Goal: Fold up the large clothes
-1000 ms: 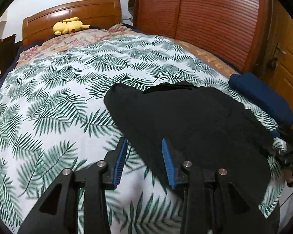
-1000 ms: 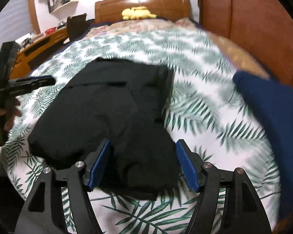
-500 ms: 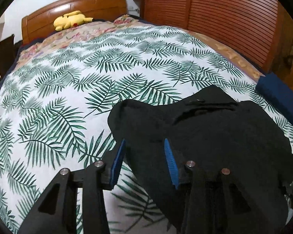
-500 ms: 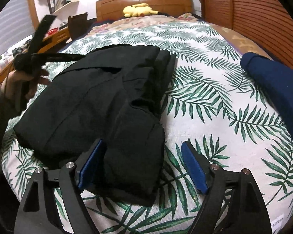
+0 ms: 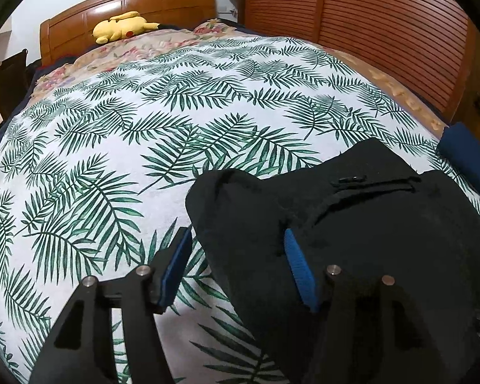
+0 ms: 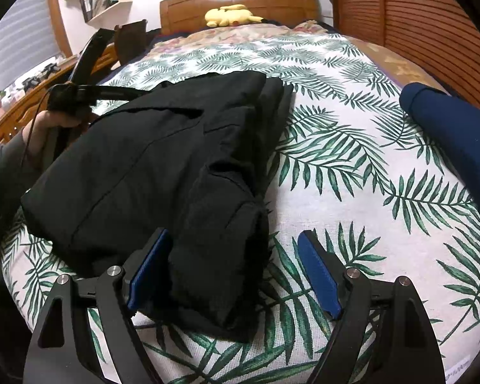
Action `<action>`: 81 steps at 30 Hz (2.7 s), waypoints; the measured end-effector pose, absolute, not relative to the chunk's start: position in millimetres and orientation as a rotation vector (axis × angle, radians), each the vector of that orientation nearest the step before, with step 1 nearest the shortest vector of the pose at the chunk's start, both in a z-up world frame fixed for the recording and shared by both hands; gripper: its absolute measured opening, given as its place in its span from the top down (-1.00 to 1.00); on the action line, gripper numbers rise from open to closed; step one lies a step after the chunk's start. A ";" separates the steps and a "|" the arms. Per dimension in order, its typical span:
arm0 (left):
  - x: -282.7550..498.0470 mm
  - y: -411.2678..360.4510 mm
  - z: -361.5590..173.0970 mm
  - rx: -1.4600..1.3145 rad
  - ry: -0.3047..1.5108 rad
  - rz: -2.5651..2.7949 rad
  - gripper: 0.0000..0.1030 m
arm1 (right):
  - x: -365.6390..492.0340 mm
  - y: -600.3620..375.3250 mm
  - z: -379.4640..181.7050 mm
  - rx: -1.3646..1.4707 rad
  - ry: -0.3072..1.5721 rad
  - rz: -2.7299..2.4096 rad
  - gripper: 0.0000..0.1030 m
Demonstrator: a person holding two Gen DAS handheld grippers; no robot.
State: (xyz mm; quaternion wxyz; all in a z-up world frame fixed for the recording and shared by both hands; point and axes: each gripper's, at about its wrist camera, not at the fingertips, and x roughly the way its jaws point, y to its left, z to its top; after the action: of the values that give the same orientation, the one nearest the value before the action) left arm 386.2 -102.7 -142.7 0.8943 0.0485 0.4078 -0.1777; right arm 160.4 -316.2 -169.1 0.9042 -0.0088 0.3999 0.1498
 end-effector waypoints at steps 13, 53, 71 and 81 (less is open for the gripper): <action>395.9 -96.2 -143.0 0.023 0.910 -0.439 0.35 | 156.3 -314.5 -166.9 0.083 0.871 0.382 0.03; 280.9 -421.4 69.0 0.239 0.438 -0.589 0.90 | 54.2 -576.2 49.2 -0.091 0.407 -0.035 0.76; 283.5 -456.7 4.7 0.305 0.671 -0.693 0.59 | 48.0 -619.4 14.5 -0.104 0.440 -0.293 -0.46; 212.9 -412.8 6.8 0.354 0.609 -0.803 0.34 | 93.1 -593.6 6.0 -0.102 0.525 -0.144 -0.46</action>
State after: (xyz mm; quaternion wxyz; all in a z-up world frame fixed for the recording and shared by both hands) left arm 212.9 -412.8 6.8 0.8606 0.1687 0.2904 -0.3829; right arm 93.1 -593.6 6.0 0.9618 -0.0505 0.2594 -0.0712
